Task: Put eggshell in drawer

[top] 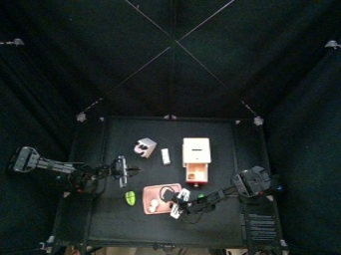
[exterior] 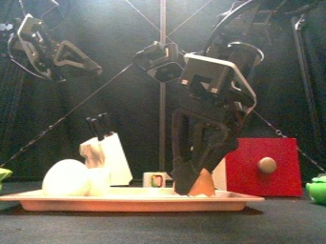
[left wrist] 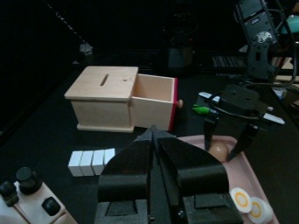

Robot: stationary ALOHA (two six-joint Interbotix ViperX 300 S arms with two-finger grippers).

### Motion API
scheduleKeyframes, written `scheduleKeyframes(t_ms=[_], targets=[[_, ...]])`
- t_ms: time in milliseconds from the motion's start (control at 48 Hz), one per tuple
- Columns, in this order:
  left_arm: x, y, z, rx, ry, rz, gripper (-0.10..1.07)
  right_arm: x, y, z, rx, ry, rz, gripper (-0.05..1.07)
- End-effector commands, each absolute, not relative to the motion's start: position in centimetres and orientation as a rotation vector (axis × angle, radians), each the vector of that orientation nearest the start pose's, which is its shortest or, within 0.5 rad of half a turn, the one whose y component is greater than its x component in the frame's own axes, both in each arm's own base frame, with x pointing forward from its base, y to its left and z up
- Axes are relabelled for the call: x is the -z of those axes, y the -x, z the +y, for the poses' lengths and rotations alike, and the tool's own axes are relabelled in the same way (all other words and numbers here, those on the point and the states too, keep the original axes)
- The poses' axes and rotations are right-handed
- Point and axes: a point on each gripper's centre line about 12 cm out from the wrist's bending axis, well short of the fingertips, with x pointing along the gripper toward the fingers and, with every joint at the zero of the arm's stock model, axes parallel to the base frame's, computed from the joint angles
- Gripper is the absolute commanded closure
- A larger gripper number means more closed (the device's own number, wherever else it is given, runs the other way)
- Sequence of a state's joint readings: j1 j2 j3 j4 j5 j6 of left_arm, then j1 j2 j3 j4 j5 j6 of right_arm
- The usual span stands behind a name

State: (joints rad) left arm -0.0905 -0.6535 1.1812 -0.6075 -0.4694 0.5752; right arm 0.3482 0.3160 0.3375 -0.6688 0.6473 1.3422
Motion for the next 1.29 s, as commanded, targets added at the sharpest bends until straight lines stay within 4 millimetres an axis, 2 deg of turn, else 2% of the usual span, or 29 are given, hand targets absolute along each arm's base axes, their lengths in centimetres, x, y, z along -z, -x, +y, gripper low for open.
scheduleKeyframes(t_ms=[0, 229, 396, 708, 1042, 1271], targets=[[-24.0, -24.1, 0.9, -0.171, -0.044, 0.118, 0.49, -13.4, -42.3, 10.6, 0.431, -0.303, 0.959, 0.23], [-24.0, -24.1, 1.1, -0.176, -0.046, 0.119, 0.49, -14.4, -42.2, 10.5, 0.44, -0.305, 0.946, 0.23], [-23.9, -24.1, 1.1, -0.18, -0.044, 0.121, 0.49, -16.5, -42.0, 10.3, 0.434, -0.317, 0.908, 0.23], [-23.8, -24.0, 1.1, -0.18, -0.041, 0.122, 0.49, -20.1, -40.7, 8.3, 0.484, -0.27, 0.844, 0.23], [-23.8, -24.0, 1.1, -0.18, -0.043, 0.124, 0.49, -22.0, -37.2, 5.8, 0.6, -0.265, 0.853, 0.23], [-23.7, -24.0, 1.2, -0.18, -0.045, 0.126, 0.49, -22.3, -34.9, 3.6, 0.655, -0.276, 0.849, 0.23]])
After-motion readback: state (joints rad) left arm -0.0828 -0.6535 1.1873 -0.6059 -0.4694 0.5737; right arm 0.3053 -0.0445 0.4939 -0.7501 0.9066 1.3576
